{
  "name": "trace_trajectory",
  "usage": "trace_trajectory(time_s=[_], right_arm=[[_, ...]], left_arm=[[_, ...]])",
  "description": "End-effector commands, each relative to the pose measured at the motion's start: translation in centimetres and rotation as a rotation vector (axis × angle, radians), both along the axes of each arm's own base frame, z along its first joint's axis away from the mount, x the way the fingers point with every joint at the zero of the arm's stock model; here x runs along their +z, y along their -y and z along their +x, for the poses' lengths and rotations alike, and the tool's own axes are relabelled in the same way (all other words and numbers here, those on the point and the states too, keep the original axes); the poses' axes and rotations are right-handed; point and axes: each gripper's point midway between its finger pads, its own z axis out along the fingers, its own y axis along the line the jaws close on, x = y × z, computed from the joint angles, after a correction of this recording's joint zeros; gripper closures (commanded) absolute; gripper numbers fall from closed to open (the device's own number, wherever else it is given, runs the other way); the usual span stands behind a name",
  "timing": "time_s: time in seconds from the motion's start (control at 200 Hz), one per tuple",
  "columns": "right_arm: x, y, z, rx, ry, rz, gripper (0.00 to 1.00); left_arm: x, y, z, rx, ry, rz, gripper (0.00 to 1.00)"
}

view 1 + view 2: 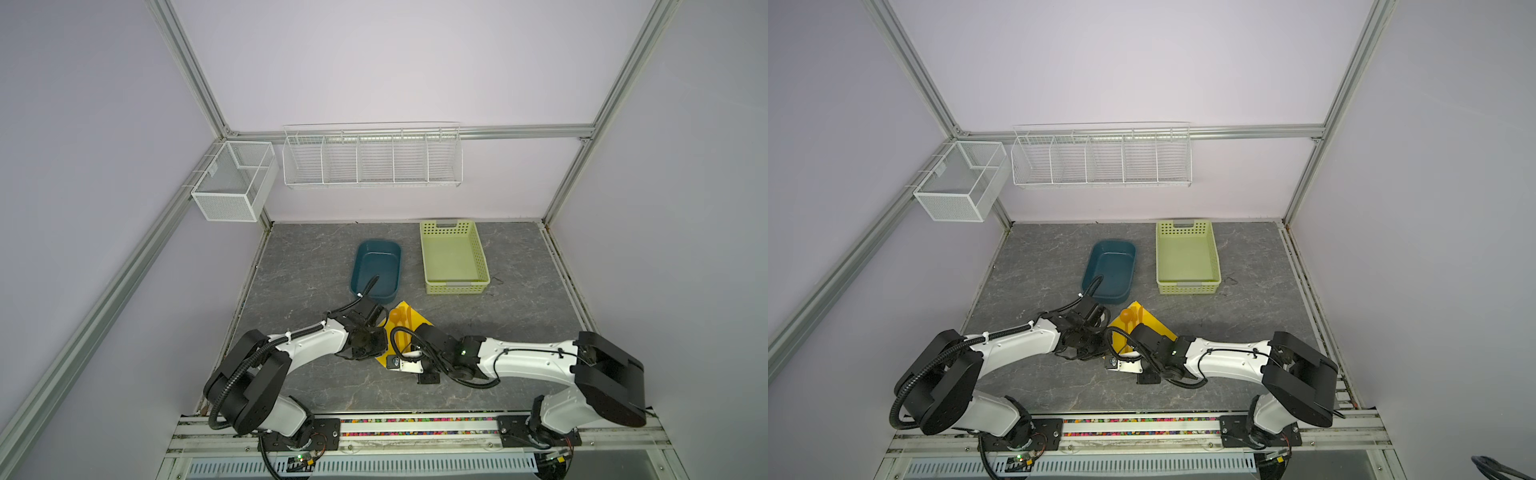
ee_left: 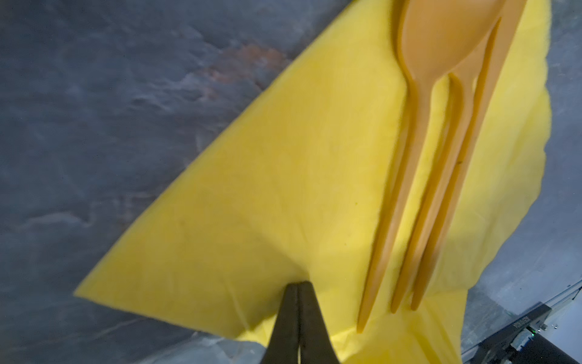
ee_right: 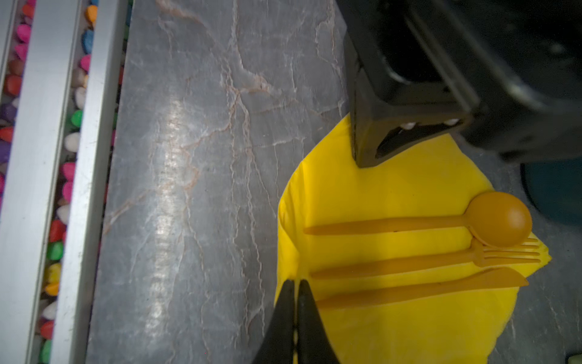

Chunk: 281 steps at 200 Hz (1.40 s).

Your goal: Place the utensils on the paper napkin and roll it up

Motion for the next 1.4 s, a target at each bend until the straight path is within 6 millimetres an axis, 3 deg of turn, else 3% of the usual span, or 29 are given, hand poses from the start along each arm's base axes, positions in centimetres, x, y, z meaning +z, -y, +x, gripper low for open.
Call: trace_trajectory(time_s=[0.0, 0.995, 1.015, 1.4], right_arm=[[1.1, -1.0, 0.0, 0.013, -0.04, 0.046, 0.91], [-0.9, -0.8, 2.9, -0.089, -0.13, 0.017, 0.91], [0.0, -1.5, 3.4, -0.087, -0.117, 0.039, 0.91], [-0.5, -2.0, 4.2, -0.097, -0.134, 0.039, 0.91]], left_arm=[[-1.0, -1.4, -1.3, 0.006, -0.036, 0.061, 0.99], [-0.8, -1.5, -1.2, 0.007, -0.033, 0.071, 0.99], [-0.8, -1.5, -1.2, 0.007, -0.032, 0.071, 0.99], [-0.6, -1.3, -1.1, 0.0, -0.032, 0.071, 0.99]])
